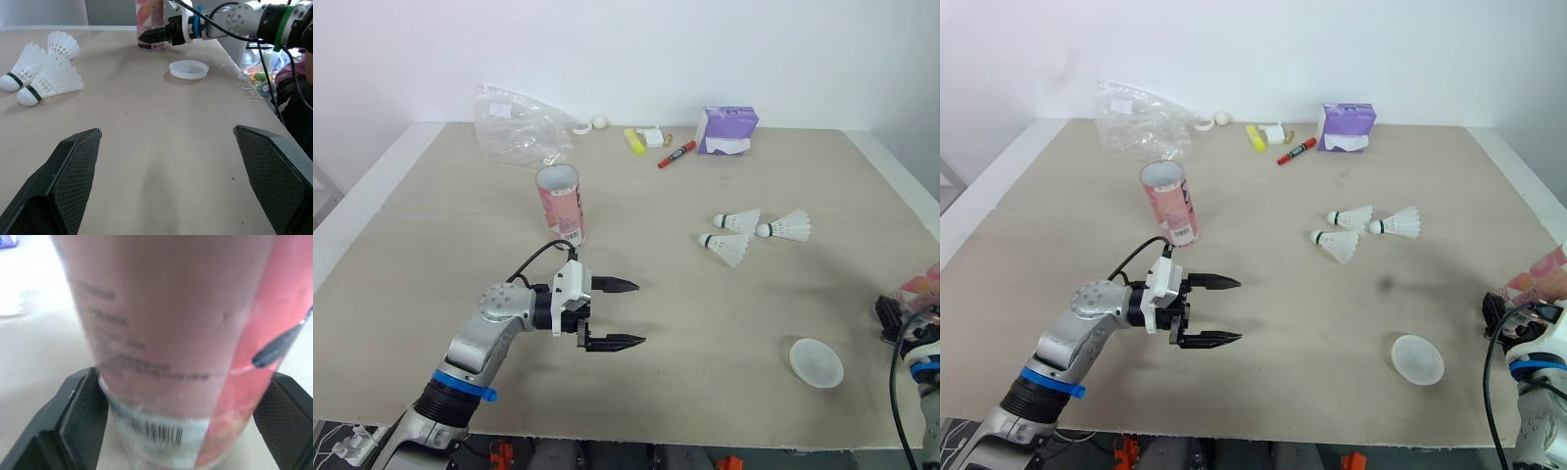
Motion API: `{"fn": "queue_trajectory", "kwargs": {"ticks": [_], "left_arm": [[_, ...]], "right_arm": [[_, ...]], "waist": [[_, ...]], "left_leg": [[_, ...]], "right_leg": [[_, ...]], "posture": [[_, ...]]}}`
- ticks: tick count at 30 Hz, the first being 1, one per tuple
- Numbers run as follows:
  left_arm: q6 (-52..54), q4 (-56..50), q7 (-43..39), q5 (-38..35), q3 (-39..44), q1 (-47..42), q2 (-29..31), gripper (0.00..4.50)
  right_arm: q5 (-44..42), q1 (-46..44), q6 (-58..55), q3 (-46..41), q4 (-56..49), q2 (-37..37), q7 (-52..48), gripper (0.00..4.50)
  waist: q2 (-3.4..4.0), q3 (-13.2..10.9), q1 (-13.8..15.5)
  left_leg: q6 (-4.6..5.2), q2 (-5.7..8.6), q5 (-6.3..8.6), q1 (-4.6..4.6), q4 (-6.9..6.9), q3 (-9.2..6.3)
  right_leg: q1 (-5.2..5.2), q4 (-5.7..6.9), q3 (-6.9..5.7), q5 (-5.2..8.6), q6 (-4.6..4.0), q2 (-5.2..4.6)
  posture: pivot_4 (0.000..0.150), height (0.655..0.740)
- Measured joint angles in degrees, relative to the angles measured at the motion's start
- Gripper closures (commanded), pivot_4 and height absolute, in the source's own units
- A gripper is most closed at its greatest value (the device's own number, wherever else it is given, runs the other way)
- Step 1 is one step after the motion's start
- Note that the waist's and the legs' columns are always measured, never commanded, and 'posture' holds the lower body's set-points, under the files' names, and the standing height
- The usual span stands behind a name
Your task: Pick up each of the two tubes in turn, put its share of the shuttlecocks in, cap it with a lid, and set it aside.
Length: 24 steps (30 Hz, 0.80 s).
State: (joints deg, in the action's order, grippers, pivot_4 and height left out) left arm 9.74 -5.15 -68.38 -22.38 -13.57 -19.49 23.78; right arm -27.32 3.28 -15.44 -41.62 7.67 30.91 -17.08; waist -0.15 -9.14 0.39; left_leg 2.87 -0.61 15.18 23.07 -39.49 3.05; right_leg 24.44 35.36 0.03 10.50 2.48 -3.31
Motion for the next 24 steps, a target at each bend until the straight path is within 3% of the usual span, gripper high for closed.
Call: {"fn": "queue_trajectory", "kwargs": {"ticks": [12,19,24], "left_arm": [[-0.8,1.3,-0.5,0.2,-0.2,-1.2,-0.4,0.0],[-0.4,2.3,0.6,-1.3,1.4,-1.5,-2.3,0.0],[-1.4,2.3,2.0,-2.4,3.0,-1.4,-3.5,0.0]], "right_arm": [[-5.9,14.4,-7.2,-2.3,-20.5,-3.6,1.0,0.03],[-8.5,31.6,-3.5,-6.2,-28.0,4.3,-21.7,0.03],[-10.9,29.9,-3.0,-4.8,-31.8,7.1,-28.4,0.03]], "waist": [[0.01,0.0,0.1],[0.03,0.0,-0.1],[-0.24,-0.1,-0.3]], "left_leg": [[0.0,-0.01,0.0,0.02,0.04,-0.02],[0.02,-0.04,0.05,0.02,0.08,-0.03],[0.0,-0.08,0.04,-0.04,0.04,-0.04]], "right_leg": [[0.03,-0.03,0.01,0.03,0.0,0.0],[0.01,-0.15,0.0,0.07,0.04,0.03],[0.01,-0.15,-0.02,-0.01,0.01,0.06]], "posture": [[0.15,0.74],[0.15,0.74],[0.15,0.74]]}}
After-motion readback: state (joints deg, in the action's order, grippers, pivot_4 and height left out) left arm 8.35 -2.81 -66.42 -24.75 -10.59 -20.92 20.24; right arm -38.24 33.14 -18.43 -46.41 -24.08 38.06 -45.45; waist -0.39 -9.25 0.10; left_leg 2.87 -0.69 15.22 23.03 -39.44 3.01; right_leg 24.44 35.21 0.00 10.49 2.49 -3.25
